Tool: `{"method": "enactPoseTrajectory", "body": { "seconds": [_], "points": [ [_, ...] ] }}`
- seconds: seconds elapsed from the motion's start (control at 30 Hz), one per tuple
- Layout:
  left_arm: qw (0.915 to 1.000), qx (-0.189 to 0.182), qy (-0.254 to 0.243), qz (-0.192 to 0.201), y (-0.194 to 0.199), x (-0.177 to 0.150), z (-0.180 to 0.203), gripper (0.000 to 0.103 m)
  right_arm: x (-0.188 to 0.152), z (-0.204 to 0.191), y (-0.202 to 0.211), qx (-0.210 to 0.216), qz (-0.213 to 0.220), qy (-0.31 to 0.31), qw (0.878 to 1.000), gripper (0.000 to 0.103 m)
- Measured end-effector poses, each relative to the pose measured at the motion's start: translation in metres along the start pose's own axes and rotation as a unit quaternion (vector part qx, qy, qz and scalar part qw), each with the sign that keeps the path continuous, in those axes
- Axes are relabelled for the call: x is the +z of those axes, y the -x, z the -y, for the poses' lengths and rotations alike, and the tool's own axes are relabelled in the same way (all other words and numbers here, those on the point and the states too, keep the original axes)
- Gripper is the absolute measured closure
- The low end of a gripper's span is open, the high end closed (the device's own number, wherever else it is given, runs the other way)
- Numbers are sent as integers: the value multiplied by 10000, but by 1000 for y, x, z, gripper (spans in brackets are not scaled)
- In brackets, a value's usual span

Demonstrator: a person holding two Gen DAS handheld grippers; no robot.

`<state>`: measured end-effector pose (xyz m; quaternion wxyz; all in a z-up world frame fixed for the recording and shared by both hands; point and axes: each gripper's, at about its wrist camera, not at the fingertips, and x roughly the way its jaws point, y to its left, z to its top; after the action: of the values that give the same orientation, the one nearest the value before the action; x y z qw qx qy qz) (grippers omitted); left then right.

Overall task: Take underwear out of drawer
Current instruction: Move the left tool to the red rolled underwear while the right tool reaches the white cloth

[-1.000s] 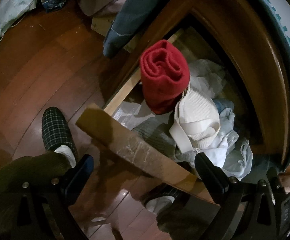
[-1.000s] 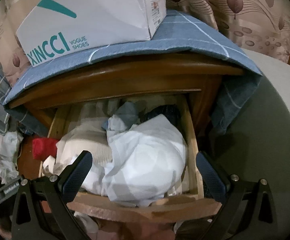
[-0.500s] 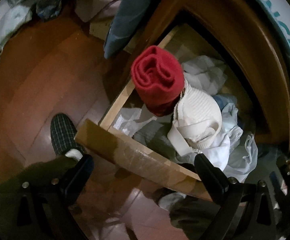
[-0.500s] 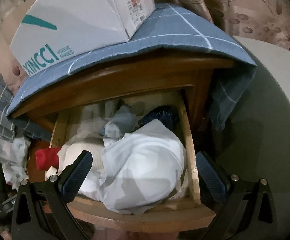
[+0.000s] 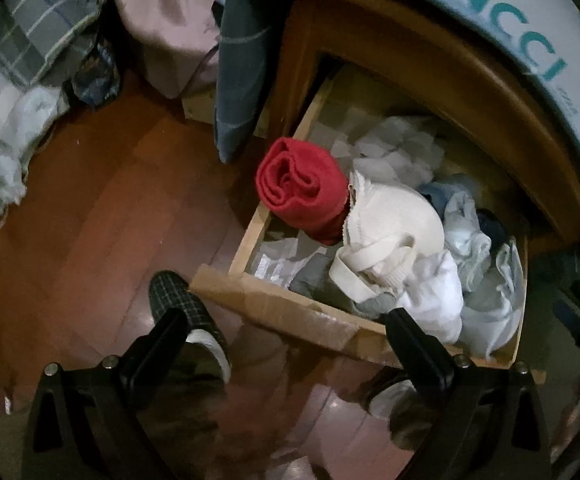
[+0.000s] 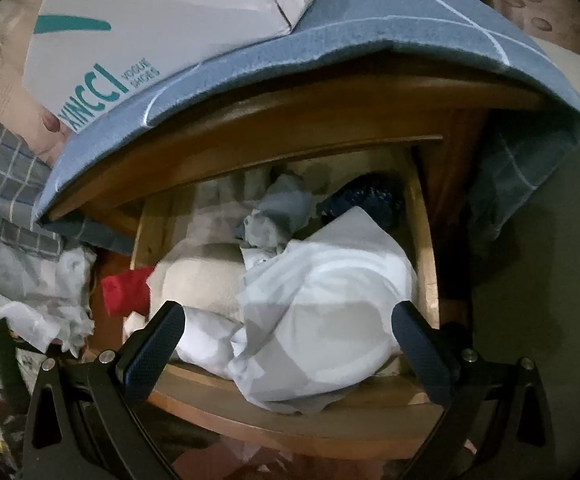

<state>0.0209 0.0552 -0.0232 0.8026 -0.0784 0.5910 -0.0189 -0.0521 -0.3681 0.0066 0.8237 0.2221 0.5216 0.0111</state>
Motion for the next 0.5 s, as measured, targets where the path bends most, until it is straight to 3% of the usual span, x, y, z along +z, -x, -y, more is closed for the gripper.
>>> {"method": "enactPoseTrajectory", "body": {
  "seconds": [0.2,0.37,0.5],
  "points": [
    [9982,-353,-398,266,33,11,0,1,3,-3,-7,-104,-416,146,9990,0],
    [9927,-276,-986,642,47,30,8,1,5,-15,-19,-186,-771,323,9963,0],
    [9885,-269,-1344,646,40,38,12,1,4,-24,-34,-559,-989,484,9923,0]
  ]
}}
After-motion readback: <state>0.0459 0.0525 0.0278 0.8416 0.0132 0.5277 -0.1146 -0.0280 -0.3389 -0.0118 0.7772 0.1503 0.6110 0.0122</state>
